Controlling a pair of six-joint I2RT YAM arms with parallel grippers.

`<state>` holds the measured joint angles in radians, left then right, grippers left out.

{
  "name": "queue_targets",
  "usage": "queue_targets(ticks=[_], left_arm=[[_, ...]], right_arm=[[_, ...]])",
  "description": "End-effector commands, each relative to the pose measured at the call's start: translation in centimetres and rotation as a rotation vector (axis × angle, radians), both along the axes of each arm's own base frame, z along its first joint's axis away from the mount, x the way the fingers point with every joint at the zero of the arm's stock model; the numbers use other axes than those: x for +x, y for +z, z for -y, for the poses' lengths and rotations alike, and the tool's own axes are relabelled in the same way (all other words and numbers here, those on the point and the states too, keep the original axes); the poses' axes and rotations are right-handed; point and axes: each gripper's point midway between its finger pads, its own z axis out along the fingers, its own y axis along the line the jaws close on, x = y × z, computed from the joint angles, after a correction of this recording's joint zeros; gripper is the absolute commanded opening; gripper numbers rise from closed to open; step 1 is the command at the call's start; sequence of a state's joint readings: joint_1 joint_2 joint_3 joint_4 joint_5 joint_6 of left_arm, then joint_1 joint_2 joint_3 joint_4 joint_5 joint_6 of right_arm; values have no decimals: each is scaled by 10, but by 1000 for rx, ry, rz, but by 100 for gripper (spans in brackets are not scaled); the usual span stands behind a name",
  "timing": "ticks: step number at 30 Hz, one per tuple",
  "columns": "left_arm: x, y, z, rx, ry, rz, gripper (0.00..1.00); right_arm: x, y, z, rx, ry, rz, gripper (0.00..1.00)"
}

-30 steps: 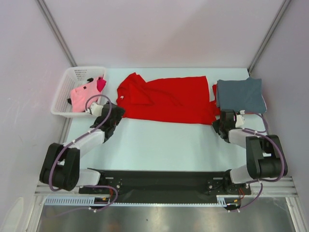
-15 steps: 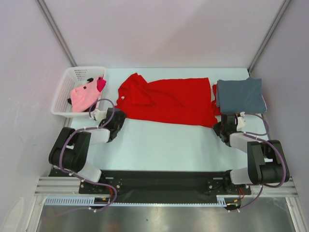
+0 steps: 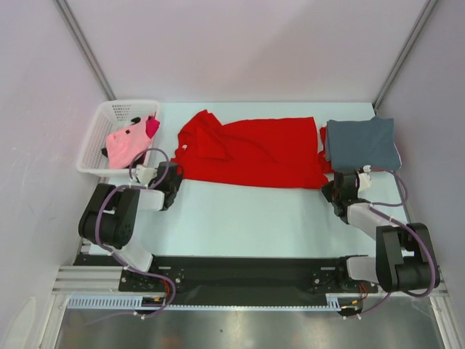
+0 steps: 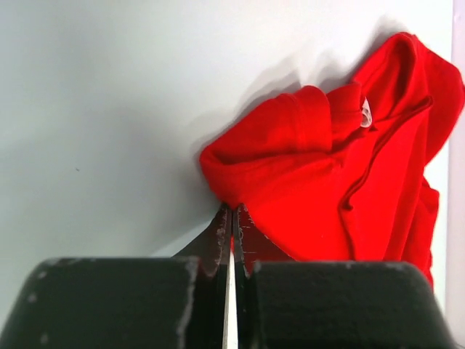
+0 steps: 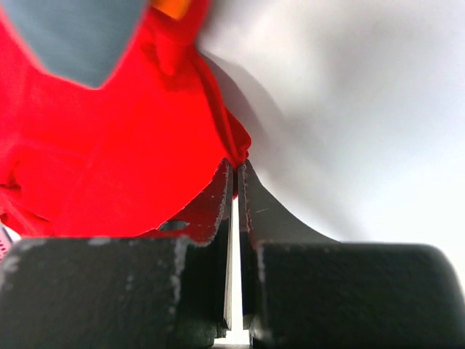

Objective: Fold and stack the t-shirts
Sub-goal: Fold the tshirt, then flatten the tshirt out

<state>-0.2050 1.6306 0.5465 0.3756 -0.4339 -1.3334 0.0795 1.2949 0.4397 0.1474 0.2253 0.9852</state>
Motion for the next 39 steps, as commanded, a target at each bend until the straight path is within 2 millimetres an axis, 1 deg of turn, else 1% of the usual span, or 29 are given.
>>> queue_targets(ticks=[1,5,6,7,8,9,11,12,13,14,15,16,17,18,19,20,21,22,23,24,25,27,28,32,34,35,37,38,39], left_arm=[[5,17,-13,54,18,10,0],[2,39,-13,90,-18,29,0],[0,50,-12,92,-24,39,0],[-1,56,-13,99,-23,40,0],[0,66,-12,98,-23,55,0],[-4,67,-13,100,-27,35,0],[-1,97,-10,110,-53,90,0],[-4,103,-11,125,-65,78,0],[-4,121,-12,139,-75,102,0],[4,145,-9,141,-87,144,0],[0,150,-10,159,-102,120,0],[0,168,-10,167,-109,149,0],[2,195,-10,190,-122,178,0],[3,212,-10,204,-132,208,0],[0,253,-12,228,-136,288,0],[-4,270,-14,247,-140,308,0],[-7,290,-15,270,-147,343,0],[-13,311,-17,290,-150,377,0],[-25,349,-21,323,-149,433,0],[-32,368,-24,341,-147,461,0],[-43,405,-26,369,-151,521,0],[-61,431,-29,389,-159,554,0],[-76,454,-28,387,-174,606,0],[-104,495,-22,363,-211,715,0],[-111,508,-22,360,-214,738,0],[-118,522,-23,359,-206,763,0],[-121,540,-25,363,-195,787,0],[-118,540,-25,364,-192,777,0],[-117,544,-25,362,-191,780,0]], right_arm=[[4,20,13,-77,-33,51,0],[7,36,11,-119,-25,52,0],[9,39,11,-133,-26,48,0],[16,53,8,-136,-24,69,0],[13,54,3,-148,-4,44,0],[15,60,3,-158,-9,49,0],[21,82,0,-160,-2,70,0],[25,92,-2,-153,4,84,0],[28,102,-2,-150,4,94,0],[35,125,-4,-147,11,123,0],[38,138,-5,-146,27,144,0],[41,153,-5,-149,33,164,0],[47,184,-5,-150,37,212,0],[48,201,-6,-159,65,243,0],[49,219,-6,-163,78,273,0],[47,232,-5,-170,88,280,0],[48,266,-7,-173,102,344,0],[43,284,-6,-196,119,375,0],[39,293,-6,-208,131,382,0],[35,307,-7,-211,142,407,0],[25,333,-6,-224,147,463,0],[14,355,-7,-223,163,516,0],[0,378,-9,-219,174,587,0],[-32,423,-7,-210,160,749,0],[-40,438,-6,-208,153,783,0],[-44,451,-5,-212,151,798,0],[-44,459,-5,-219,157,789,0],[-48,476,-4,-220,147,817,0],[-37,472,-4,-219,144,790,0]])
